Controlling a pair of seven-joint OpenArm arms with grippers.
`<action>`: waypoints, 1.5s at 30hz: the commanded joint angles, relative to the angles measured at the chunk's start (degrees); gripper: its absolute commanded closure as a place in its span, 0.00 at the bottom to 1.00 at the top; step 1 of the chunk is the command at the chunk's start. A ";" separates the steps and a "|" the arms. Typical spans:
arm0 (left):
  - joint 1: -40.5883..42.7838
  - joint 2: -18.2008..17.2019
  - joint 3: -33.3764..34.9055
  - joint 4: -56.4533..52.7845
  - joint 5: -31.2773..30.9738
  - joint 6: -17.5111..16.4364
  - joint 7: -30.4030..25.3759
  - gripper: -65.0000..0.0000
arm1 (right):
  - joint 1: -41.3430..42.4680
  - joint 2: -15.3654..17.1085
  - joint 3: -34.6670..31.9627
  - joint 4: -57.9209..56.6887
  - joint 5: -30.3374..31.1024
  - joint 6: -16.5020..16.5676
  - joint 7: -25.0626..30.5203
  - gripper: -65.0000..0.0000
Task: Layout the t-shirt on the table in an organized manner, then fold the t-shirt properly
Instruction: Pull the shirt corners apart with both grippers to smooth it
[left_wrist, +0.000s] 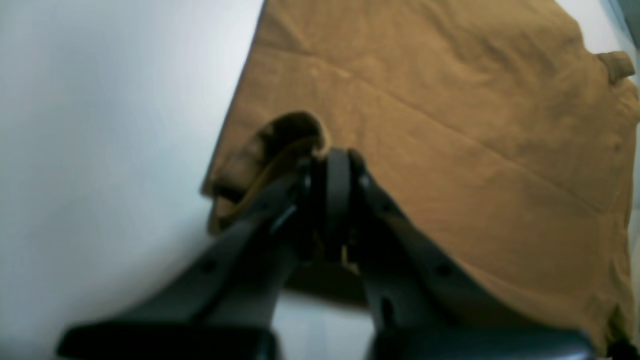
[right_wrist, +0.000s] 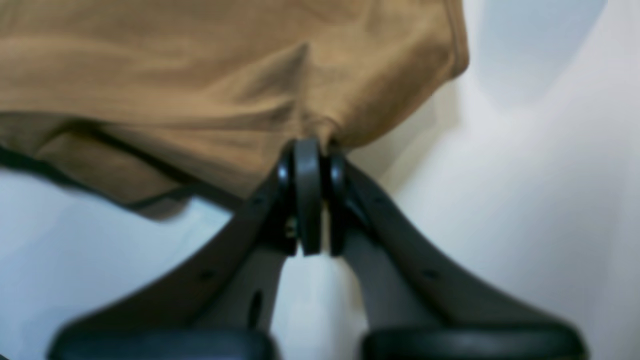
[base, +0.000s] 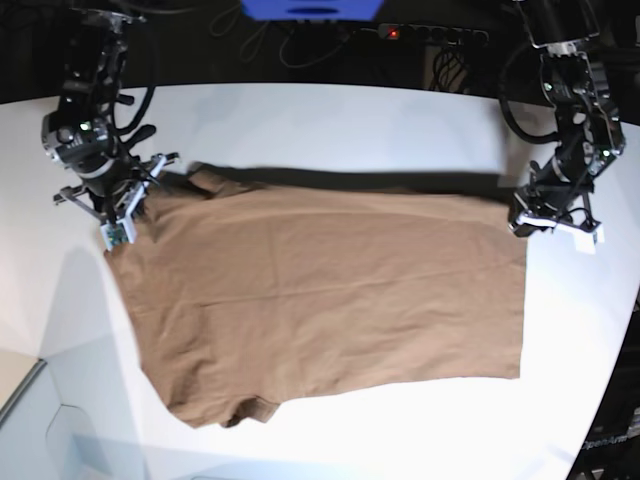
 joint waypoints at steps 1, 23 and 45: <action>-0.61 -0.77 -0.20 0.89 -0.69 -0.21 -0.47 0.99 | 0.68 0.14 0.30 1.10 0.46 -0.26 1.31 0.90; 2.55 3.45 -12.60 12.23 -11.94 -0.30 -0.47 0.58 | -2.66 -5.31 16.13 0.39 0.63 -0.34 1.49 0.38; -7.03 4.07 -2.92 -8.69 6.70 -0.21 -5.92 0.58 | 4.02 -3.28 1.27 0.57 0.37 -0.34 1.49 0.37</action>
